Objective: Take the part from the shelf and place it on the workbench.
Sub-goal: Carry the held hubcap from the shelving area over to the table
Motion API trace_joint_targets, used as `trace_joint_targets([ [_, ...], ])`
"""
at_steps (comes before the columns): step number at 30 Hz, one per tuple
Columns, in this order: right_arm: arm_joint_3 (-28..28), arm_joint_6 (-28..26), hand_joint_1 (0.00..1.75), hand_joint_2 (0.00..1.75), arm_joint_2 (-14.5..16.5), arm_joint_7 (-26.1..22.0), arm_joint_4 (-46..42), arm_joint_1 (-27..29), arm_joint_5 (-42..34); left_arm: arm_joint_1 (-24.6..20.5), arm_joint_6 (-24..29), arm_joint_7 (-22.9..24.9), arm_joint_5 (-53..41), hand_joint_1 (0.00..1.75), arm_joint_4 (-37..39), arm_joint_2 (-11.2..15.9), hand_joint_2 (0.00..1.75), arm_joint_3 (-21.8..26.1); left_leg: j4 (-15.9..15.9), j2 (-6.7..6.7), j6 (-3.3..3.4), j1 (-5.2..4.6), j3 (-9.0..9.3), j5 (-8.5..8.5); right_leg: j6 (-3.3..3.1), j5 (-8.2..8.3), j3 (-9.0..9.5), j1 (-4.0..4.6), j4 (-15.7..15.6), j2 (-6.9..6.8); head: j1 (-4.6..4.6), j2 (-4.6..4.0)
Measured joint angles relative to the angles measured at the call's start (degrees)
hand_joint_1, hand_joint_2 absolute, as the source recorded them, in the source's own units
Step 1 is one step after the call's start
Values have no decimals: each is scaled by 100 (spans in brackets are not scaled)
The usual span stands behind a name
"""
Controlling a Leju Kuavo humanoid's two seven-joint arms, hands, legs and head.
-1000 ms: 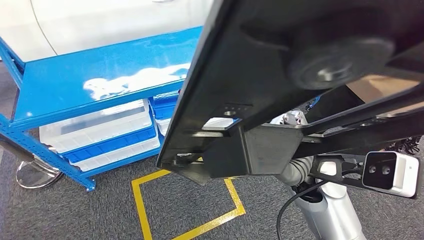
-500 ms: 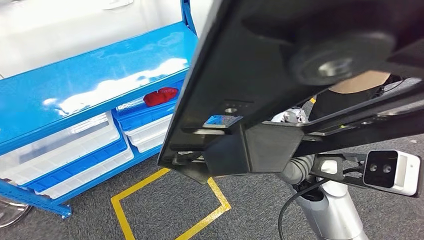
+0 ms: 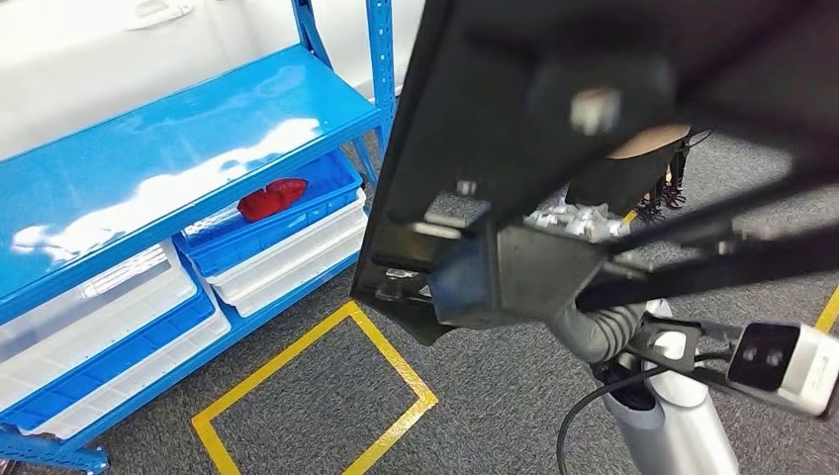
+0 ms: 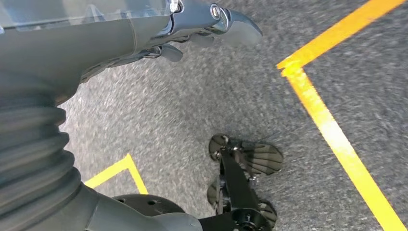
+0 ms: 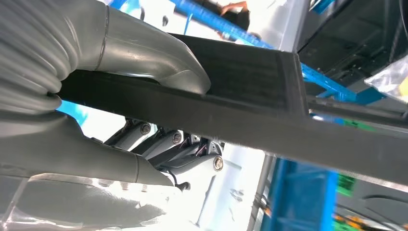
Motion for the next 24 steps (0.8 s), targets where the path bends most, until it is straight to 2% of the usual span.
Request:
trace_joint_targets([
  [1,16,-83,175,175,-2,-117,-57,91,198,-1,-10,-12,2,0,-1,35,175,1,3,45,-35,-10,13,-18,-41,20,75,31,-157,-66,-2,0],
  [2,39,-170,175,175,-3,-183,-97,167,318,-2,-10,-8,3,0,-1,74,175,1,0,97,-70,-19,25,-32,-81,-1,75,60,-189,-44,-6,0],
  [4,87,-314,175,175,-8,-230,-148,265,405,-17,1,4,10,0,-2,137,175,1,2,174,-141,-6,55,-71,-157,18,65,60,-213,101,-8,1],
  [6,138,-407,175,175,-9,-245,-166,290,420,-30,8,7,14,0,-2,186,175,1,246,-28,-189,18,-22,-261,-232,48,88,35,-259,231,-18,1],
  [8,195,-465,175,175,-9,-212,-161,270,404,-24,-7,-7,3,0,-2,219,175,1,943,-323,-203,30,-334,-635,-281,58,101,27,-273,360,-42,1],
  [9,218,-482,175,175,-10,-167,-149,256,380,-16,-21,-19,-6,0,-2,224,175,1,1337,-382,-205,30,-529,-790,-295,58,101,35,-269,432,-52,1],
  [10,235,-490,175,175,-14,-113,-132,236,334,-9,-40,-31,-12,0,-2,227,175,1,1607,-409,-204,28,-675,-851,-300,57,102,44,-264,514,-55,0],
  [11,245,-492,175,175,-21,-59,-110,200,273,-7,-58,-41,-16,0,-2,226,175,1,1668,-420,-197,28,-729,-792,-301,56,103,51,-254,595,-55,0],
  [12,251,-488,175,175,-31,-17,-83,145,197,-10,-76,-48,-15,0,-2,226,175,1,1492,-432,-184,29,-673,-621,-298,53,105,55,-240,679,-55,1],
  [13,255,-485,175,175,-39,7,-47,74,118,-16,-88,-52,-9,0,-2,225,175,1,1128,-479,-168,31,-527,-382,-291,48,106,55,-223,759,-55,1],
  [15,278,-480,175,175,-45,10,49,-87,-5,-27,-106,-58,14,0,-2,221,175,3,396,-698,-134,38,-220,-61,-254,36,81,55,-176,903,-52,1],
  [16,304,-481,175,175,-42,3,105,-161,-45,-31,-116,-61,29,0,-2,217,175,4,195,-780,-119,33,-138,-4,-222,37,56,45,-157,966,-54,0],
  [17,333,-484,175,175,-39,-5,158,-216,-66,-36,-129,-65,41,0,-2,209,175,6,121,-817,-101,22,-107,-10,-184,45,32,33,-149,1025,-55,0],
  [18,363,-487,175,175,-36,-10,204,-254,-77,-44,-142,-69,48,0,-2,197,175,7,98,-773,-79,12,-96,-2,-142,57,14,20,-152,1086,-55,0],
  [19,387,-490,175,175,-35,-13,237,-273,-80,-53,-154,-71,48,0,-2,179,175,8,76,-718,-43,13,-85,18,-109,60,6,12,-151,1086,-55,0],
  [20,404,-491,175,175,-35,-18,262,-288,-81,-64,-163,-74,36,0,-1,160,175,7,47,-664,-8,19,-67,37,-80,33,-13,18,-114,997,-47,0],
  [21,420,-491,175,175,-35,-20,282,-311,-81,-70,-171,-76,21,0,-1,142,175,6,17,-602,29,27,-56,54,-53,-51,-76,25,15,851,-33,0],
  [23,446,-489,175,175,-35,-26,319,-354,-81,-58,-190,-74,-6,0,1,112,175,3,-10,-465,77,16,-43,60,1,-376,-374,15,631,530,-9,0],
  [24,461,-487,175,175,-35,-26,341,-365,-81,-47,-199,-62,-19,0,1,97,175,2,-8,-391,91,6,-44,54,27,-542,-572,-4,1022,461,-3,0],
])
